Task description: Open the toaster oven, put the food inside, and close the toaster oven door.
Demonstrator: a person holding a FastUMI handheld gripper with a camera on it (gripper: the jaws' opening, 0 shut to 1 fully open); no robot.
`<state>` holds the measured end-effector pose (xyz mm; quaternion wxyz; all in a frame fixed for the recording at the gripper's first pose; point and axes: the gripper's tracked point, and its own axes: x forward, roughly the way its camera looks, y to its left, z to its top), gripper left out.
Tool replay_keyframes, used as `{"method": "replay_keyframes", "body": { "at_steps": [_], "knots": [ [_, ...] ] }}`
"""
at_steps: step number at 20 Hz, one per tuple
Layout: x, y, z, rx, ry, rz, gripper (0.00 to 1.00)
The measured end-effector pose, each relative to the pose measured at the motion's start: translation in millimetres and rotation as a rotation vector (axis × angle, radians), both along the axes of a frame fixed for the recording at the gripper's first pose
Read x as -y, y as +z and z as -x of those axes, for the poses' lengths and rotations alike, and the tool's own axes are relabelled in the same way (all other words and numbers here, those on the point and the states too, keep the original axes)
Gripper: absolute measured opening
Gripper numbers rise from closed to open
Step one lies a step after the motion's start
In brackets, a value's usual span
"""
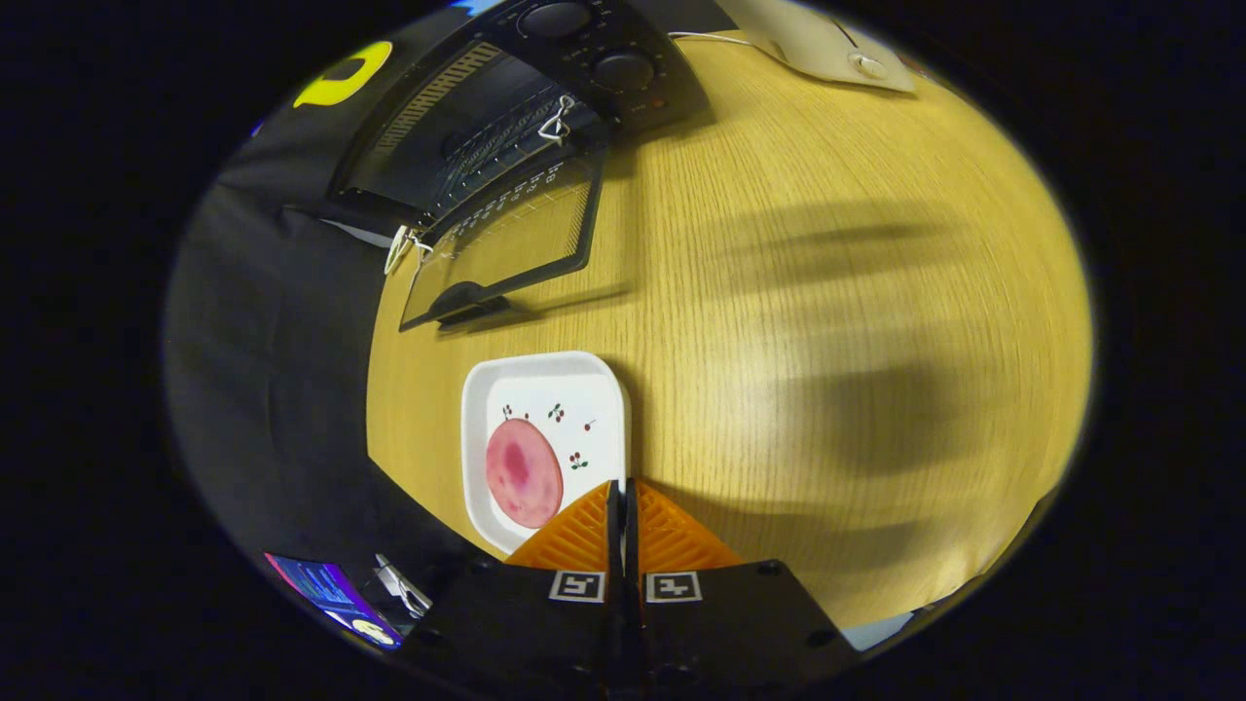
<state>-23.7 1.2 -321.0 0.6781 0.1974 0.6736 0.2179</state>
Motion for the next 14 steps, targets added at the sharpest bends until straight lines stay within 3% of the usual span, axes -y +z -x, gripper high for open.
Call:
{"method": "replay_keyframes", "body": {
  "at_steps": [14],
  "knots": [
    [-18,-5,9,0.045,-0.271,-0.166,0.02]
  ]
}}
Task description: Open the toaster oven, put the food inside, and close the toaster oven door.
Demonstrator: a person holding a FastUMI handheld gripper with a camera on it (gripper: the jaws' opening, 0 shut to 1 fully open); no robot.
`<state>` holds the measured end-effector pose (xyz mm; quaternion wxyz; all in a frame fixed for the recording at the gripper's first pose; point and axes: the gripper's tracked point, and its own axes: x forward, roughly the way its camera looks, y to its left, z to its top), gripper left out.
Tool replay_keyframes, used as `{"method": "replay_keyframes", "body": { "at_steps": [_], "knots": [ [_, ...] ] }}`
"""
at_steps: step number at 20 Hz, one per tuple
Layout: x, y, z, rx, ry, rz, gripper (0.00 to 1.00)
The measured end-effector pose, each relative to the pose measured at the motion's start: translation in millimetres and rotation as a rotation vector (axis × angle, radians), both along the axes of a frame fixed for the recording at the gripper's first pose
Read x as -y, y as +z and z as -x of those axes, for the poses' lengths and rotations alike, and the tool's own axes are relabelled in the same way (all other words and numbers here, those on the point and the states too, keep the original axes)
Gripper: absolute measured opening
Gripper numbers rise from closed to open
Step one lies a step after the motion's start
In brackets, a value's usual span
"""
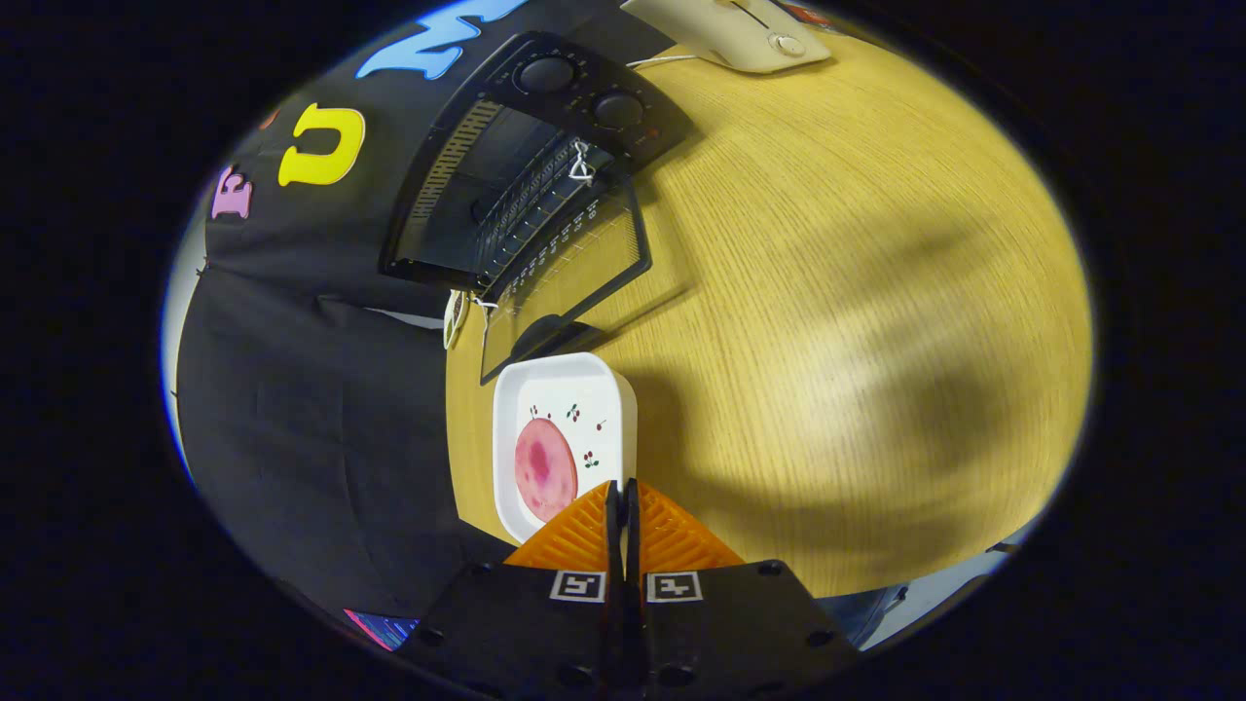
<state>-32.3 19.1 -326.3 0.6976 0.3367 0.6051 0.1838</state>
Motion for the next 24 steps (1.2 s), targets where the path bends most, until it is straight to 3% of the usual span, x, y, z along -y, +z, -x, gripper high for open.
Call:
{"method": "replay_keyframes", "body": {
  "at_steps": [14,24],
  "knots": [
    [3,6,-17,0.088,-0.346,-0.017,0.02],
    [-8,-1,-101,0.109,-0.574,-0.025,0.01]
  ]
}}
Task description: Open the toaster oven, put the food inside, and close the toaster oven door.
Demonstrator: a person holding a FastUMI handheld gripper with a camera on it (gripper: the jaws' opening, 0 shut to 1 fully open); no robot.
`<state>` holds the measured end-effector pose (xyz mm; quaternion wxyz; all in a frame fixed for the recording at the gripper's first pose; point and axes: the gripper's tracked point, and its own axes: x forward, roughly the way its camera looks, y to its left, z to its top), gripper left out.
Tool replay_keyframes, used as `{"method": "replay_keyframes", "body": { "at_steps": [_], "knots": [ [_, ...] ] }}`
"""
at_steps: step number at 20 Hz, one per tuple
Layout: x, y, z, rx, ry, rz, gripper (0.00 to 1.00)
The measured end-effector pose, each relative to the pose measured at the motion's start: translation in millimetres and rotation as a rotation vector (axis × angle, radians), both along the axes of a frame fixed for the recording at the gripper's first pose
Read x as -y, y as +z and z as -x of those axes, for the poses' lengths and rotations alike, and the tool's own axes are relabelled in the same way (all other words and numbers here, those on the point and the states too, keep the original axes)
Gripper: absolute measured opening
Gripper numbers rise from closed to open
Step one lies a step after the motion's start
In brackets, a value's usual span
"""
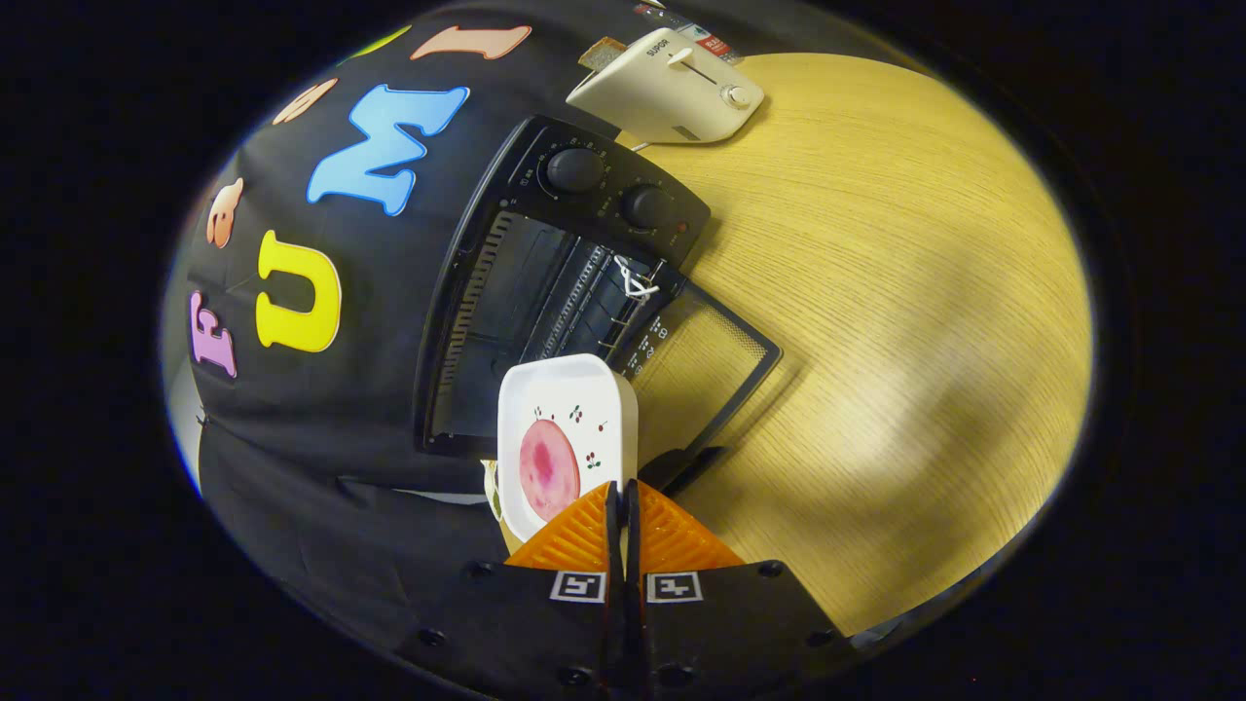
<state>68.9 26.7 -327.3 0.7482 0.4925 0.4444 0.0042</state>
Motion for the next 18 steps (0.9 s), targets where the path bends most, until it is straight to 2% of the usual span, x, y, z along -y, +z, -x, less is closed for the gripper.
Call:
{"method": "replay_keyframes", "body": {
  "at_steps": [7,18],
  "knots": [
    [-12,-8,-48,0.004,-0.206,-0.014,0.01],
    [-34,-21,-108,0.003,-0.431,-0.064,0.02]
  ]
}}
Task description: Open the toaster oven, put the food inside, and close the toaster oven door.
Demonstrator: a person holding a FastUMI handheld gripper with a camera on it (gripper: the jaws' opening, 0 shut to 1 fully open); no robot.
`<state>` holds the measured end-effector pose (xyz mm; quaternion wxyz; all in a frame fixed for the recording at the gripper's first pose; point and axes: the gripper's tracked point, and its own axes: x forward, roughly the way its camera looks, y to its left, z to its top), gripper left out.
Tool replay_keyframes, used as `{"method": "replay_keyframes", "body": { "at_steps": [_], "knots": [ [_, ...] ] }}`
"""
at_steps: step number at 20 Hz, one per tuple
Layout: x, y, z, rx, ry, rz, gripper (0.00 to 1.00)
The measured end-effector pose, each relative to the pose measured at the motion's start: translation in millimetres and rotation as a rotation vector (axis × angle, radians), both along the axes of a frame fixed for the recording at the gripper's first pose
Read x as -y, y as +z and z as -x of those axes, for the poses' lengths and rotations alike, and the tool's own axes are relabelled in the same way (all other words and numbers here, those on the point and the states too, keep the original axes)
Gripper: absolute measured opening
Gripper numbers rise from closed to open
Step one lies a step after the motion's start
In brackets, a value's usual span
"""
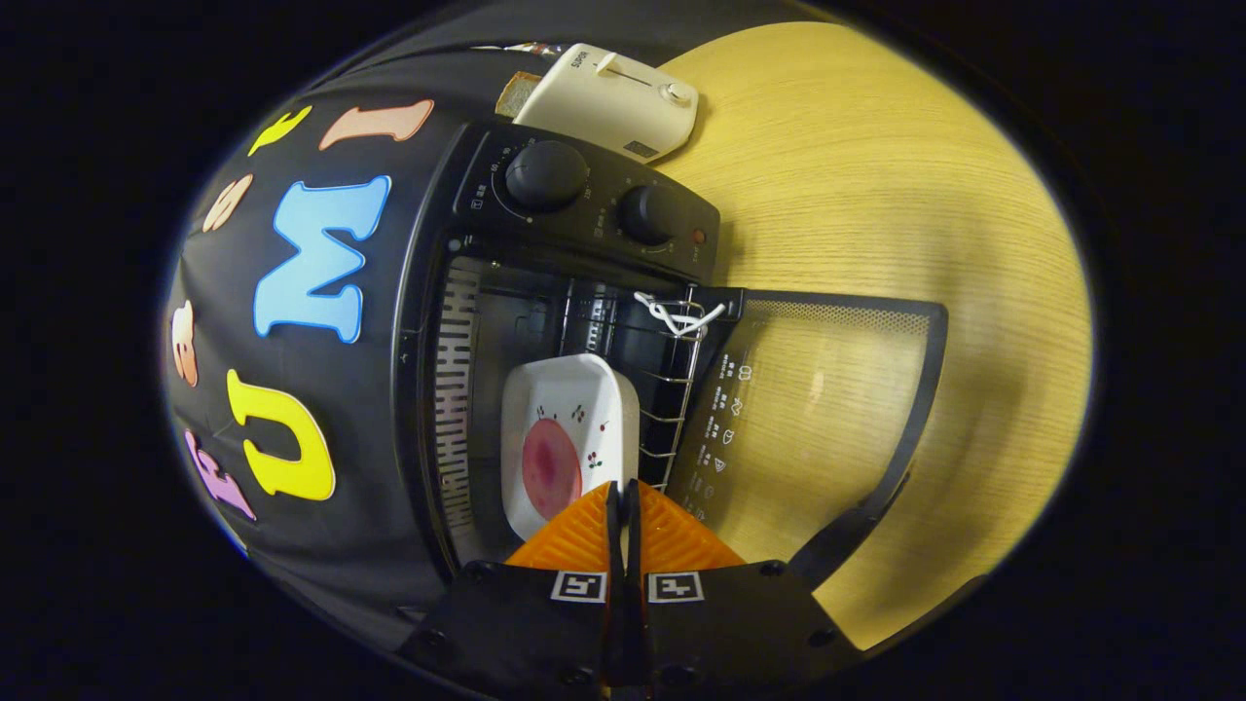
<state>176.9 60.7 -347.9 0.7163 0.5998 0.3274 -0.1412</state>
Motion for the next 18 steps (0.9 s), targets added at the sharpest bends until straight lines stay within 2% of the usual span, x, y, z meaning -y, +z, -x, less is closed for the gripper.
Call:
{"method": "replay_keyframes", "body": {
  "at_steps": [6,11,18],
  "knots": [
    [-11,-6,-24,0.016,-0.068,-0.007,0.03],
    [-8,-14,-30,-0.002,-0.114,0.039,0.04],
    [-25,2,-24,0.053,-0.054,-0.011,0.11]
  ]
}}
